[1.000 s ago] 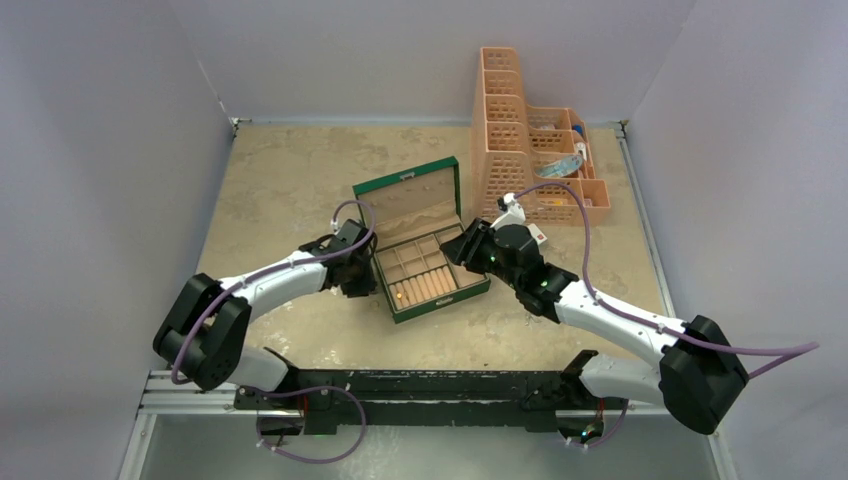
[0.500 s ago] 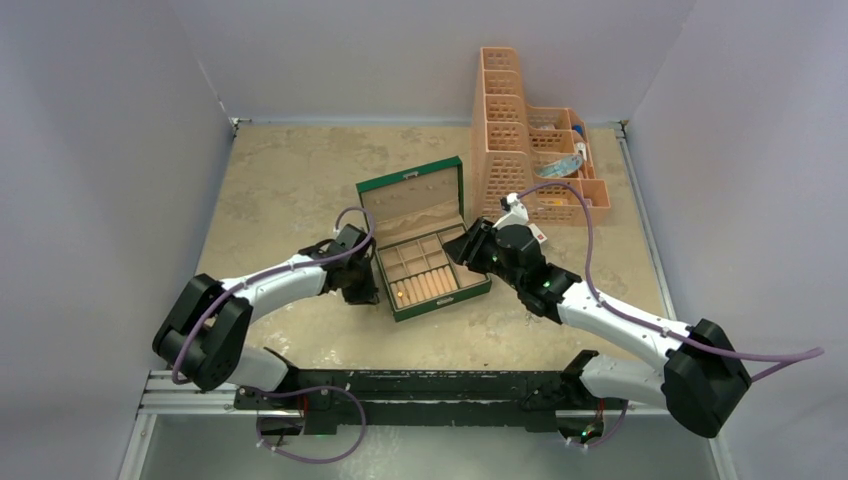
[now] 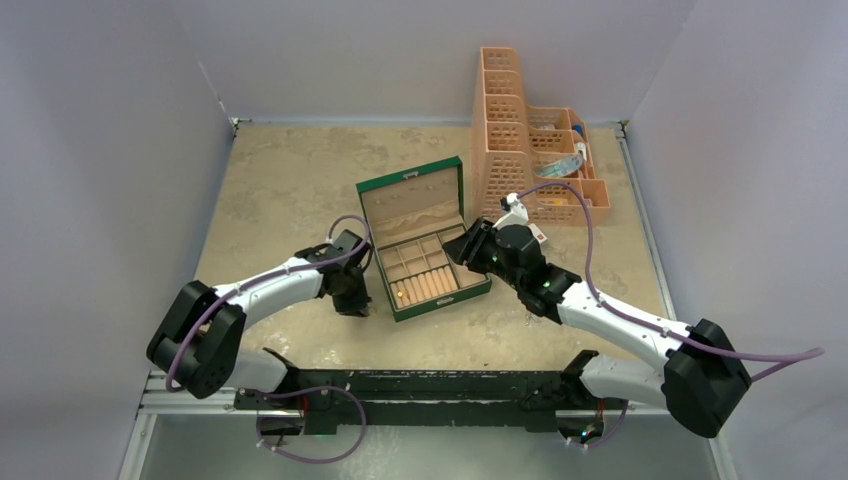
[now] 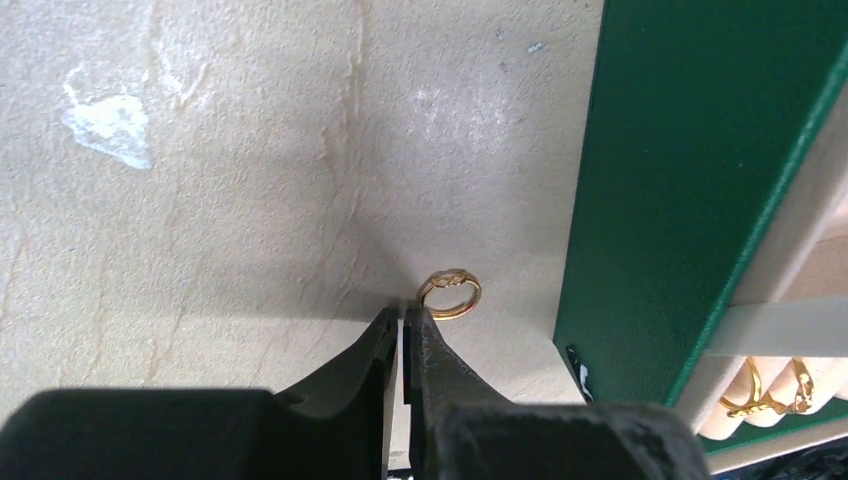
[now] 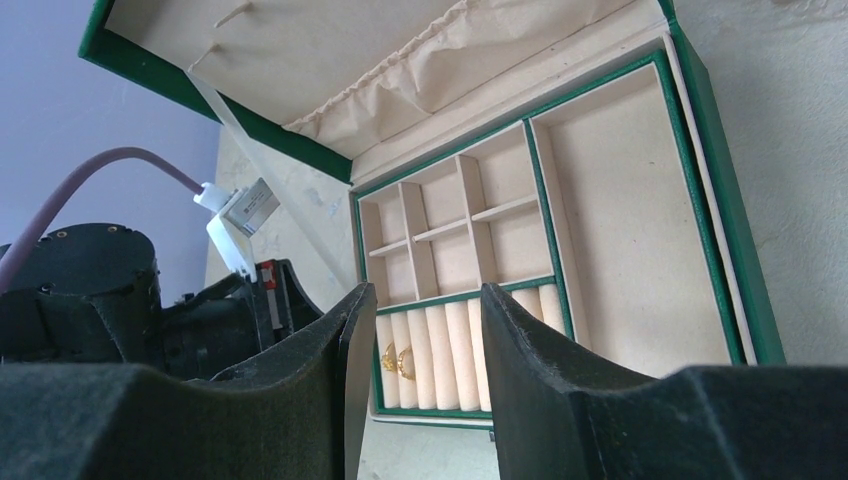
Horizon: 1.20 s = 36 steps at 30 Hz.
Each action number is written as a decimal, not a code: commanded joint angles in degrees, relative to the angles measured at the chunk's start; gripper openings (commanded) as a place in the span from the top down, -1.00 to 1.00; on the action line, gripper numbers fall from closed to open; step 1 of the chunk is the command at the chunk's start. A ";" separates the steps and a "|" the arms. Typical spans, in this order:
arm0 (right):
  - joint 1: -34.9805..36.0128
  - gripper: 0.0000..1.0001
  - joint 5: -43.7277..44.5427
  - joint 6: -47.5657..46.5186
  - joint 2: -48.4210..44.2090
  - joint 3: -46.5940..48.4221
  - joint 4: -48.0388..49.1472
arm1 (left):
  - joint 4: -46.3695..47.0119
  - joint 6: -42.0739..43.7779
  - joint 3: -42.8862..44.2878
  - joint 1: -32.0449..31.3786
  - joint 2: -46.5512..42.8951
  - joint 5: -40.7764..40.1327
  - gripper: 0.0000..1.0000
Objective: Organize the mixed jewelry
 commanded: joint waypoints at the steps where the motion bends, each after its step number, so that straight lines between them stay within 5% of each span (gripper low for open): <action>1: 0.39 0.09 1.20 0.28 -1.05 0.76 1.46 | -1.47 1.98 3.38 0.02 -2.12 -1.45 0.84; 12: 0.35 0.09 1.33 0.41 -0.70 0.63 1.30 | -0.14 9.86 7.29 -0.15 3.78 -1.19 0.57; 36: 0.40 0.09 1.26 0.90 -0.30 0.61 1.16 | -1.79 9.69 7.58 -1.72 6.98 -0.41 0.83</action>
